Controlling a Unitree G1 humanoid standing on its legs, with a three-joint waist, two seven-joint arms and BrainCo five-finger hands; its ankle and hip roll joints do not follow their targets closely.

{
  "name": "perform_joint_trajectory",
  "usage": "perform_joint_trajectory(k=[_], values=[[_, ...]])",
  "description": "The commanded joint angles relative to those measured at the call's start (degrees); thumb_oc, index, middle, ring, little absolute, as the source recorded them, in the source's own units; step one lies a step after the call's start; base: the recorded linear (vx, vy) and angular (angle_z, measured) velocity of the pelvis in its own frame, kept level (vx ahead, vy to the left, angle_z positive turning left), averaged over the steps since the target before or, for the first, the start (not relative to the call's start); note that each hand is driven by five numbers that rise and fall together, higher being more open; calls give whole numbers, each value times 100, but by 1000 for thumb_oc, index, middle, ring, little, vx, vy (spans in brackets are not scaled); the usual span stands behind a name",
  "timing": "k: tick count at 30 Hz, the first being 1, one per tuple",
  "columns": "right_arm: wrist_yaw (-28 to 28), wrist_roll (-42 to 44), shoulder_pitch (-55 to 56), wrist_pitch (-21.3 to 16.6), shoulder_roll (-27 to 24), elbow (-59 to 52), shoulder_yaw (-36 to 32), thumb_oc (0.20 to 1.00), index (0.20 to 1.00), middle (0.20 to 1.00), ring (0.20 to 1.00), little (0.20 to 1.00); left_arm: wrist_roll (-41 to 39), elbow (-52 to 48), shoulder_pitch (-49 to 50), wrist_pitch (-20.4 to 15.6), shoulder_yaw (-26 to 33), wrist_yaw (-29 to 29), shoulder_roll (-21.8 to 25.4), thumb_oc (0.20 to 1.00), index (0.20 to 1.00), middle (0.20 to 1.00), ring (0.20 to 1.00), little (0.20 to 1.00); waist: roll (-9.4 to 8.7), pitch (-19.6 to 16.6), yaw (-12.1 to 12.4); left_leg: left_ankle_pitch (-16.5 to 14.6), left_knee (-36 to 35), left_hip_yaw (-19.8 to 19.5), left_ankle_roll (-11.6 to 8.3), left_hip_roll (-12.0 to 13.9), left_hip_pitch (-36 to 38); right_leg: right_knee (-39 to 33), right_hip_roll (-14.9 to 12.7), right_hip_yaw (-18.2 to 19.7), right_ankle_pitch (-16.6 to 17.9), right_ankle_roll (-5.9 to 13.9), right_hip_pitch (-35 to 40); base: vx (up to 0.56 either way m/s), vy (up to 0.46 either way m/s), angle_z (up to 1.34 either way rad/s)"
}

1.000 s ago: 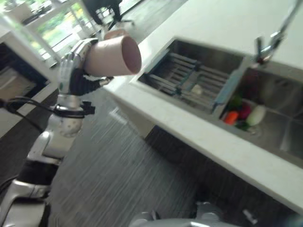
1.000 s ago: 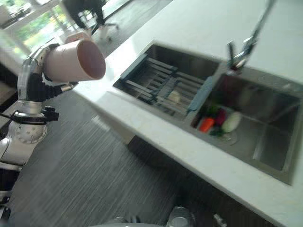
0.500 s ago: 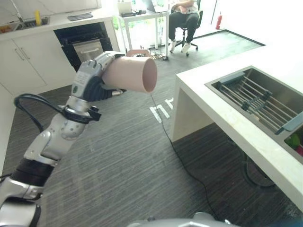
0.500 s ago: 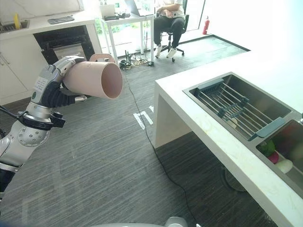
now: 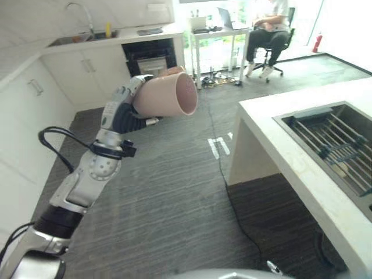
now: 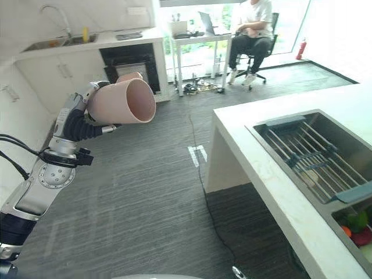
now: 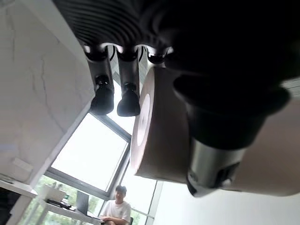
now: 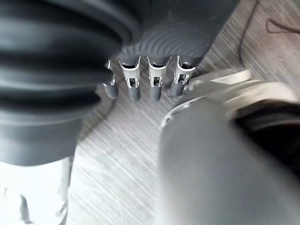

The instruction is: Place the dishes in the dishwasher.

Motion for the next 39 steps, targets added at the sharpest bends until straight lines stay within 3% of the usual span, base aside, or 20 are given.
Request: perform_joint_trajectory(k=[1,6,8,18,23,27,28,39], values=[[192,265,-345,120,-31,342,-88,1000,1000,1000,1000,1000,109,-128,-601,-12,419,31,-2,200,200,200,200,200,-17,-56,-110,76,26,360,-528,-89,434,38,2,251,84,323,-196,17,115,88],[145,-259,-257,168,70,528,-110,1000,1000,1000,1000,1000,22,14,-616,87,505,62,-23,200,200,200,200,200,27,-147,-66,88,26,449,-618,-35,389,36,-86,-32,55,389,-90,50,107,45],[200,-674,-245,157,151,556,83,1000,1000,1000,1000,1000,59,-54,-458,172,664,112,-63,200,200,200,200,200,-20,-154,111,117,26,408,-646,-15,332,26,-153,-299,50,423,-35,68,85,47],[144,-638,-368,270,191,489,257,1000,1000,1000,1000,1000,-169,-86,-2,264,1014,270,-202,200,200,200,200,200,-67,-181,363,148,26,239,-632,-26,245,44,-135,-380,-7,409,-11,11,13,22],[138,-602,-373,331,196,454,249,1000,1000,1000,1000,1000,-106,210,285,-17,1210,321,-335,200,200,200,200,200,-93,-160,425,132,26,197,-620,-48,275,42,-165,-411,9,416,11,0,0,0],[284,-625,-366,317,174,482,233,1000,1000,1000,1000,1000,-90,168,261,2,1119,204,-276,200,200,200,200,200,-79,-159,414,109,26,222,-610,-60,298,25,-184,-386,29,443,17,0,0,0],[91,-180,-853,-732,-10,-330,444,1000,1000,1000,1000,1000,51,674,-540,-161,209,347,-142,200,200,200,200,200,20,-141,-12,67,26,-271,-323,-440,393,111,285,732,-61,148,-135,0,0,0],[-26,-279,-871,-630,-41,-119,349,1000,1000,1000,1000,1000,15,630,-529,-201,233,193,-63,200,200,200,200,200,45,-231,-13,18,26,-223,-300,-443,414,35,381,771,-165,54,-30,12,-23,18]])
